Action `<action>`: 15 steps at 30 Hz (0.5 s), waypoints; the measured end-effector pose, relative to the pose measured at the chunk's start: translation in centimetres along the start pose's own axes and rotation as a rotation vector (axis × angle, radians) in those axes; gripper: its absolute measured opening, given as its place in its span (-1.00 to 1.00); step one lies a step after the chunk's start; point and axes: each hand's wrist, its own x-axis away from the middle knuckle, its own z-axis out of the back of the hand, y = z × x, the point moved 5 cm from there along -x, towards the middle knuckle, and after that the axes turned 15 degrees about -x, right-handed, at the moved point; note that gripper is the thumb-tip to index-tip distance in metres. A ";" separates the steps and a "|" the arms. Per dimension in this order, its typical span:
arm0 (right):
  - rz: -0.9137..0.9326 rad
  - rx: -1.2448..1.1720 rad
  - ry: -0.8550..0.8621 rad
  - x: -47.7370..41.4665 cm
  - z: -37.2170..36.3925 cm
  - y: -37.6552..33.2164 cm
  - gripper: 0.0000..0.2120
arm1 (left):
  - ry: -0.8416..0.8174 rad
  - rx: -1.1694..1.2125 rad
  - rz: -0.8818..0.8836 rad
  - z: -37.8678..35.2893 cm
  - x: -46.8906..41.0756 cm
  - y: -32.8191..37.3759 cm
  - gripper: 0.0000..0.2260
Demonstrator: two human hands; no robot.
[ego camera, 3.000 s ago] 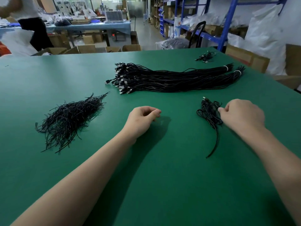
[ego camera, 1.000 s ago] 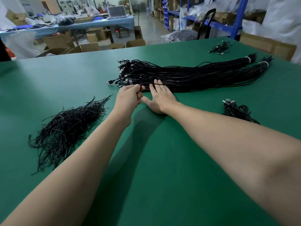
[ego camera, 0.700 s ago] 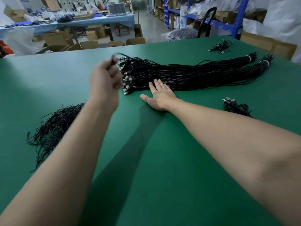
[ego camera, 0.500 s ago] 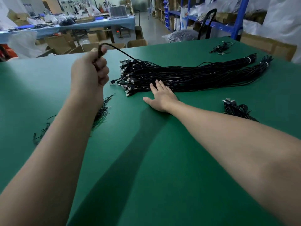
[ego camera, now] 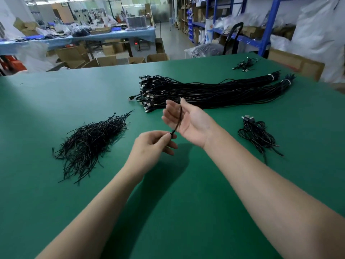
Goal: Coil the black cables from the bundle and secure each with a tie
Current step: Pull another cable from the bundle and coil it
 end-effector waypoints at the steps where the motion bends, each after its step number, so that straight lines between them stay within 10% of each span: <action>1: -0.015 0.009 0.008 0.9 0.3 0.3 -0.58 | -0.035 -0.007 -0.018 -0.4 0.5 0.2 -0.79; 9: 0.008 0.122 0.085 6.5 2.7 0.3 -0.74 | -0.316 -0.069 -0.122 -2.4 3.9 0.9 -0.78; 15: -0.058 0.502 -0.080 9.4 0.9 0.6 -0.73 | 0.016 -0.270 -0.245 -0.1 1.7 1.9 -0.54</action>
